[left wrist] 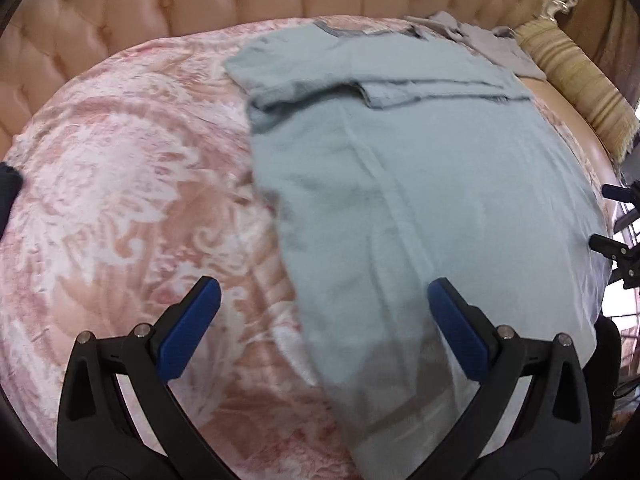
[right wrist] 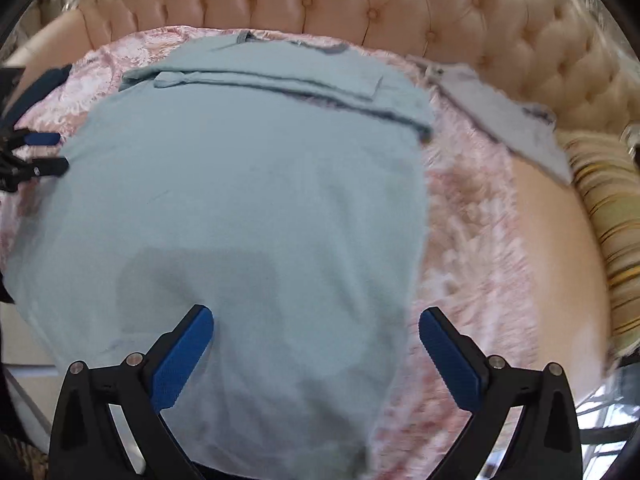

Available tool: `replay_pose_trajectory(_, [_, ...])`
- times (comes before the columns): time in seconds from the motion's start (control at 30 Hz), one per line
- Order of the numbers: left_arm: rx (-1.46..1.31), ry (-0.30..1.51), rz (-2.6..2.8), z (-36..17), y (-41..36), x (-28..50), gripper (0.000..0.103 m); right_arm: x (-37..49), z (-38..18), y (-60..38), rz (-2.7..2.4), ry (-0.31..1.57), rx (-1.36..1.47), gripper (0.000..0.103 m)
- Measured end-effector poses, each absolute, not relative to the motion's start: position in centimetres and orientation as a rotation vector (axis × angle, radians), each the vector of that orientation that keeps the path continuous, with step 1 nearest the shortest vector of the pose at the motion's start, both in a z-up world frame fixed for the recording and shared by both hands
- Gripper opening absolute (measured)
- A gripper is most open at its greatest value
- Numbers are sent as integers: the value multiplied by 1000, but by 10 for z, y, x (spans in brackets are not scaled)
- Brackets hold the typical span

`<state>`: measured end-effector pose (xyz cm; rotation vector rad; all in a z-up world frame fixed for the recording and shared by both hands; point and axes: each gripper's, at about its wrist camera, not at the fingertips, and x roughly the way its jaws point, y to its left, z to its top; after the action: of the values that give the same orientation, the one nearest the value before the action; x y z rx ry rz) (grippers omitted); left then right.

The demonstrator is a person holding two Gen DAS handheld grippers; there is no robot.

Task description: Fold clothes

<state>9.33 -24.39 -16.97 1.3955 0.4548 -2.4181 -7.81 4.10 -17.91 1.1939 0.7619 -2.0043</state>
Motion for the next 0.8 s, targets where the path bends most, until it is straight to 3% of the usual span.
replay_pose_trajectory(0.2, [1252,464,-2488,-133,-267,14,103,-112,-158,-35,-2026,740,1084,103])
replay_pose_trajectory(0.37, [1318,595,-2394,-161,-303,-42,103,-182,-164,-98,-2060,565,1186,103])
replay_pose_trajectory(0.43, [1392,638,-2326,-186,-313,-50,103,-197,-185,-106,-2041,590,1282,103])
replay_pose_trajectory(0.57, [1380,742,-2347,-202,-321,-43,103,-213,-203,-108,-2025,546,1347,103])
replay_pose_trajectory(0.8, [1254,634,-2500,-156,-272,13,103,-160,-150,-61,-2007,496,1131,103])
